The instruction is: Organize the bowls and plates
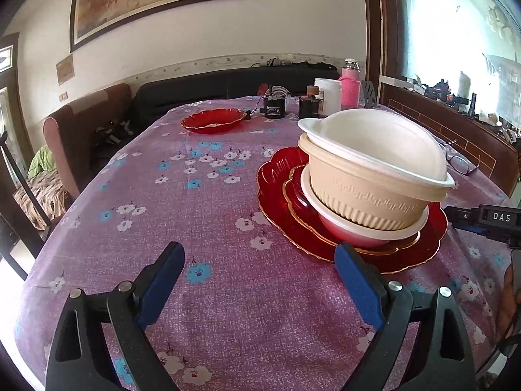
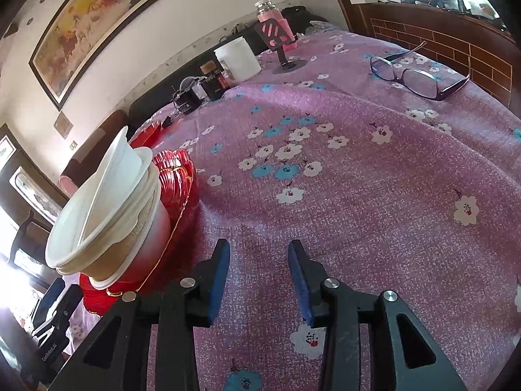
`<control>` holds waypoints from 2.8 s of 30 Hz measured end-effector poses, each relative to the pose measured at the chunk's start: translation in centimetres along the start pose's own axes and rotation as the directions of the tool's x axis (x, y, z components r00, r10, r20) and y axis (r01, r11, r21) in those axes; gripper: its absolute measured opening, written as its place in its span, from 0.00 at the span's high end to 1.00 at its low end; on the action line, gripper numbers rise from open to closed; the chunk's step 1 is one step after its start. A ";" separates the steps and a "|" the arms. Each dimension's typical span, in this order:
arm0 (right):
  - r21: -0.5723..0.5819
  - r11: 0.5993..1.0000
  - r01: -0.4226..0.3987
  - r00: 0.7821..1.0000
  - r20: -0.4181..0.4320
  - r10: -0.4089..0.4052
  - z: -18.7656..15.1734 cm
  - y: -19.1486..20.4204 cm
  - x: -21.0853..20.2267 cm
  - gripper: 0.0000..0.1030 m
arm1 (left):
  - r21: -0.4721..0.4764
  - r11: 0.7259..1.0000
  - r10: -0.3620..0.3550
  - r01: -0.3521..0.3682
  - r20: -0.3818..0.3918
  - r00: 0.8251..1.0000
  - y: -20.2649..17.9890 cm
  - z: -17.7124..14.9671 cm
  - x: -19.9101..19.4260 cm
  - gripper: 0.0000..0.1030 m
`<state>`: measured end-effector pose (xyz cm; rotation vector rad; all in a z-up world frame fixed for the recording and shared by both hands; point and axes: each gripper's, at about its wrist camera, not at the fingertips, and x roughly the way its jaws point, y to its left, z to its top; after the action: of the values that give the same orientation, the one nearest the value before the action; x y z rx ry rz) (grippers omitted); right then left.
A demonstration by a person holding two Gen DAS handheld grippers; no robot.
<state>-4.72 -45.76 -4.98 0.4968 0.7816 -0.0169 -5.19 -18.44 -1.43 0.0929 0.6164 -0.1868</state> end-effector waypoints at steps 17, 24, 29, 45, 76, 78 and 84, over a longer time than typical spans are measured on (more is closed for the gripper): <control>-0.041 0.999 0.006 1.000 -0.020 -0.007 0.1 0.8 0.3 0.33 | -0.045 0.997 -0.059 0.057 -0.032 0.998 1.1 0.3 0.8 0.08; -0.057 0.998 0.027 0.999 -0.024 -0.029 0.0 1.2 0.3 0.26 | -0.041 0.998 -0.054 0.054 -0.018 0.998 1.0 0.3 0.4 0.08; -0.055 0.994 0.093 0.995 -0.021 -0.094 0.1 1.3 0.3 0.24 | -0.038 0.998 -0.041 0.042 0.024 0.999 1.0 0.3 -0.4 0.01; -0.056 0.979 0.195 0.978 -0.060 -0.198 4.1 -0.1 3.2 0.01 | -0.073 0.997 -0.030 0.031 0.011 0.999 3.0 1.8 -1.3 0.00; -0.131 0.955 0.266 0.959 -0.068 -0.276 4.5 0.7 4.4 0.01 | -0.160 0.985 0.042 -0.064 -0.139 0.989 8.8 4.2 3.2 0.00; -0.131 0.955 0.266 0.959 -0.068 -0.276 4.5 0.7 4.4 0.01 | -0.147 0.988 0.035 -0.058 -0.155 0.987 8.8 4.2 3.5 0.00; -0.131 0.955 0.266 0.959 -0.068 -0.276 4.5 0.7 4.4 0.01 | -0.170 0.985 -0.068 0.039 -0.167 0.984 8.9 4.4 3.9 0.00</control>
<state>1.62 -46.32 -4.97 0.2736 0.9248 -0.2037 2.20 -10.90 0.18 -0.0699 0.8052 -0.1803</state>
